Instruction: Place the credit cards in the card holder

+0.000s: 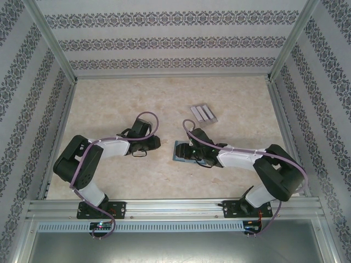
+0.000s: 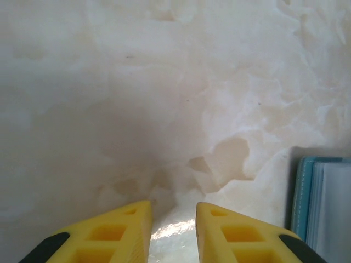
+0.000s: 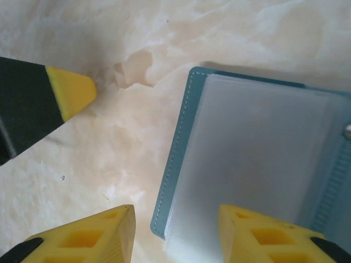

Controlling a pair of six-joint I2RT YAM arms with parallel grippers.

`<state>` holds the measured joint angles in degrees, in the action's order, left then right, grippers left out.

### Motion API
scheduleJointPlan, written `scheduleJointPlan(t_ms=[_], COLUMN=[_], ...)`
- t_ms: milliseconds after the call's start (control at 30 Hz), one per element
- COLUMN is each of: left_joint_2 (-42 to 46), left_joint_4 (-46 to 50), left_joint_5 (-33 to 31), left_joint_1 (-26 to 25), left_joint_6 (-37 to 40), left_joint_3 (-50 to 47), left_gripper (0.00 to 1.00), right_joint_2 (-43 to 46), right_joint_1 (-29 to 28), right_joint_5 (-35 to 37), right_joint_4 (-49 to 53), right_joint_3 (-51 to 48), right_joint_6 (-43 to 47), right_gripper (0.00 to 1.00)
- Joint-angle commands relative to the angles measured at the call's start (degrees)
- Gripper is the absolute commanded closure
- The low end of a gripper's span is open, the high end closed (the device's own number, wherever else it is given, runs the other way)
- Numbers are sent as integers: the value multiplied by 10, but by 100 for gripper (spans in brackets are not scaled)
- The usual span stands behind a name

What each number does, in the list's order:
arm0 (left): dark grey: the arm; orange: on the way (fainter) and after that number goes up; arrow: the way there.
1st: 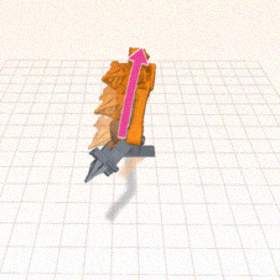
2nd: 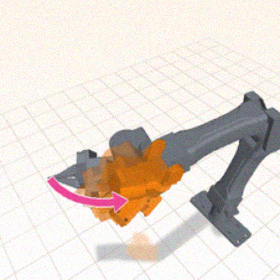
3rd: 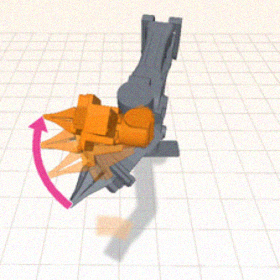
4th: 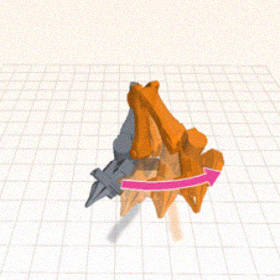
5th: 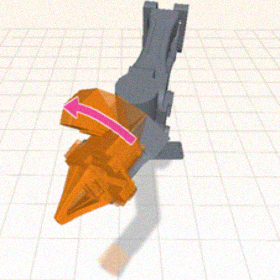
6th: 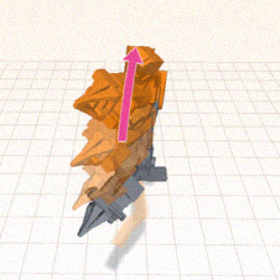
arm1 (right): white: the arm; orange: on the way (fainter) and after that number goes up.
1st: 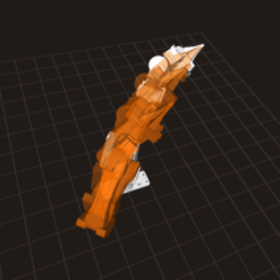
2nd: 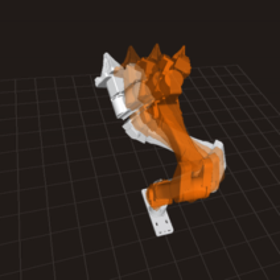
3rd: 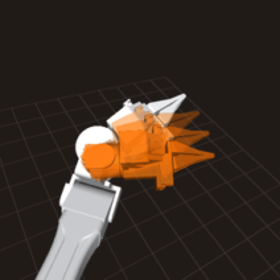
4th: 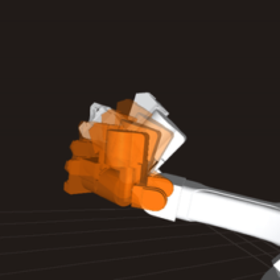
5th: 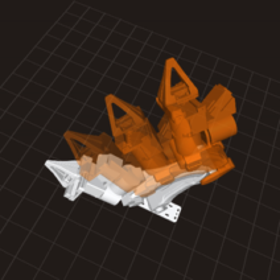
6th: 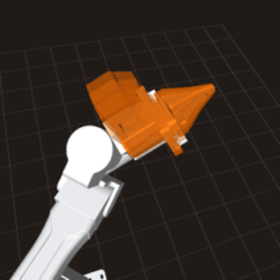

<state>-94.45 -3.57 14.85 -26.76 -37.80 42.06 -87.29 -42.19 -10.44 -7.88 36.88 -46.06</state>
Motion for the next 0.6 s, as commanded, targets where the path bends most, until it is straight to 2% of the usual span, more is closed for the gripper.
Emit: scheduleJointPlan(t_ms=[0, 200, 400, 567], left_joint_2=[12, 10, 24, 25], left_joint_4=[-9, -12, -11, -13], left_joint_5=[-23, -25, -35, -27], left_joint_1=[10, 11, 10, 10], left_joint_6=[-11, -12, -8, -4], left_joint_3=[-4, -5, -10, -10], left_gripper=[72, 71, 69, 65], right_joint_2=[-10, 31, 87, 74], right_joint_1=[-7, 13, 56, 64], right_joint_5=[-7, 21, 85, 193], right_joint_4=[-28, 7, 109, 159], right_joint_3=[15, 34, 78, 129], right_joint_6=[16, 58, 129, 230], right_gripper=[54, 51, 49, 47])
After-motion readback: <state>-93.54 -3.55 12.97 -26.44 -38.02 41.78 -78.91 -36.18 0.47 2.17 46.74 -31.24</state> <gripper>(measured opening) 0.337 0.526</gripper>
